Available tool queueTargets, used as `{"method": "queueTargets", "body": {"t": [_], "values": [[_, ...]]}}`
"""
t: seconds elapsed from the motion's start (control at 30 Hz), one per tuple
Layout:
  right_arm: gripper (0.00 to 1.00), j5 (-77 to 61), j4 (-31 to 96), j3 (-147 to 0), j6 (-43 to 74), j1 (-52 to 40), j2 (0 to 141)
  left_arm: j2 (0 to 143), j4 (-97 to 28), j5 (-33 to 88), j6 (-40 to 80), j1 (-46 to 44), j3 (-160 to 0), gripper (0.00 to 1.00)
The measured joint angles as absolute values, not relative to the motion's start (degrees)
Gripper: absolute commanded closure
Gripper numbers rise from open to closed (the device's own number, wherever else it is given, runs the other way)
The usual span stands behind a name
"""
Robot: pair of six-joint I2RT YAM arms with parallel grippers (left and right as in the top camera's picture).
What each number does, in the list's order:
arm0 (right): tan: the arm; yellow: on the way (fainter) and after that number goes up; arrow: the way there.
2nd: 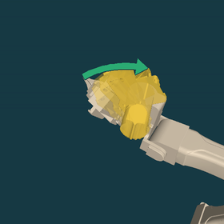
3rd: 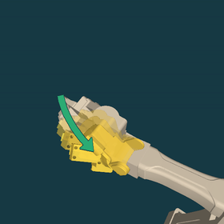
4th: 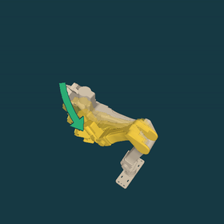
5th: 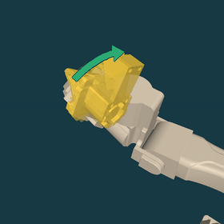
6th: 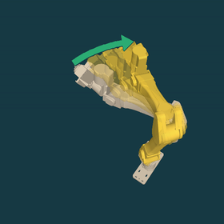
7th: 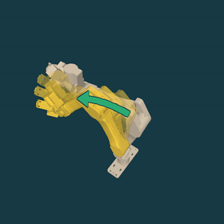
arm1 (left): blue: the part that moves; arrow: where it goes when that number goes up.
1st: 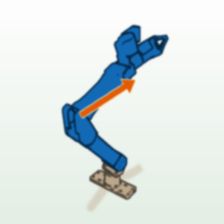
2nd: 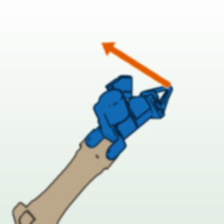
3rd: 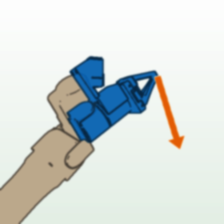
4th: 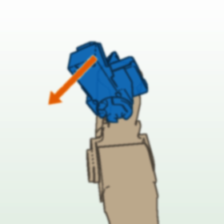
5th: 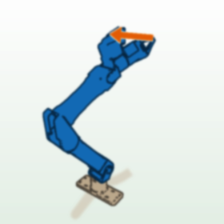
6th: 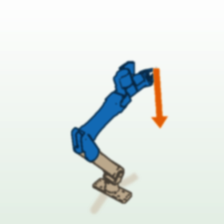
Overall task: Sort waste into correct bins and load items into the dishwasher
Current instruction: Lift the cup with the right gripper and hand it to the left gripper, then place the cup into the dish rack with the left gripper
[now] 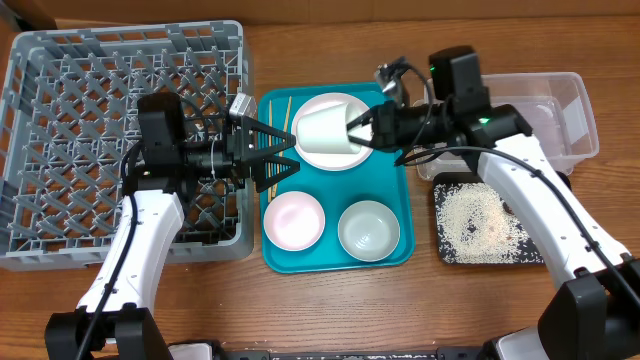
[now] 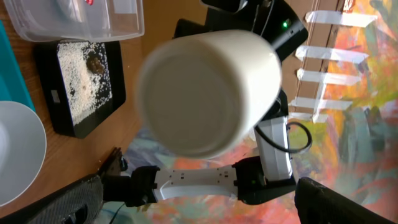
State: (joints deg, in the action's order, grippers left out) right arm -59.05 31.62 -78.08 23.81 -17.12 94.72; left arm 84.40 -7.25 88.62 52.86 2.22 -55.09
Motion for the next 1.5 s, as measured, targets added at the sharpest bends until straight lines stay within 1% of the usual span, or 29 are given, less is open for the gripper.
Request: {"method": "queueTargets", "body": {"t": [0.17,0.47,0.5,0.53,0.7,0.83,0.87,0.93,1.0,1.1,1.23,1.43,1.5], "values": [[0.96,-64.01,28.77,-78.08,23.07,-16.53,94.72,84.40,-7.25,89.08,51.44,2.22,-55.09,0.00],[0.96,-62.74,28.01,-78.08,22.85,-21.69,96.33,84.40,-7.25,89.54,51.44,0.73,-55.09,0.00],[0.96,-62.70,28.05,-78.08,22.87,-21.98,96.99,84.40,-7.22,89.54,51.44,0.73,-55.09,0.02],[0.96,-62.65,28.03,-78.08,22.85,-22.28,97.78,84.40,-7.25,89.56,51.46,0.71,-55.09,0.06],[0.96,-62.96,27.31,-78.06,22.90,-23.03,99.55,84.55,-7.49,89.17,51.90,0.73,-55.09,0.10],[0.96,-63.24,27.00,-78.06,22.87,-23.24,99.74,84.58,-7.55,89.08,52.10,0.73,-55.07,0.18],[0.96,-63.66,26.98,-78.06,22.87,-23.29,99.94,84.58,-7.66,88.92,52.12,0.73,-55.07,0.18],[0.96,-64.23,26.85,-78.06,22.87,-23.29,100.22,84.60,-7.70,88.77,52.16,0.73,-55.07,0.17],[0.96,-64.60,26.74,-78.06,22.87,-23.29,100.33,84.62,-7.68,88.77,52.16,0.73,-55.07,0.13],[0.96,-65.23,26.70,-78.06,22.87,-23.29,100.71,84.62,-7.66,88.86,52.27,0.71,-55.07,0.05],[0.96,-66.30,26.55,-78.06,22.79,-23.38,101.34,84.62,-6.94,89.01,53.04,0.71,-55.07,0.03],[0.96,-68.42,24.47,-78.04,22.50,-23.59,101.69,84.62,-3.42,89.25,55.75,0.71,-55.07,0.11],[0.96,-68.84,24.47,-78.04,22.46,-23.73,101.71,84.62,-3.09,89.34,56.42,0.71,-55.07,0.17]]}}
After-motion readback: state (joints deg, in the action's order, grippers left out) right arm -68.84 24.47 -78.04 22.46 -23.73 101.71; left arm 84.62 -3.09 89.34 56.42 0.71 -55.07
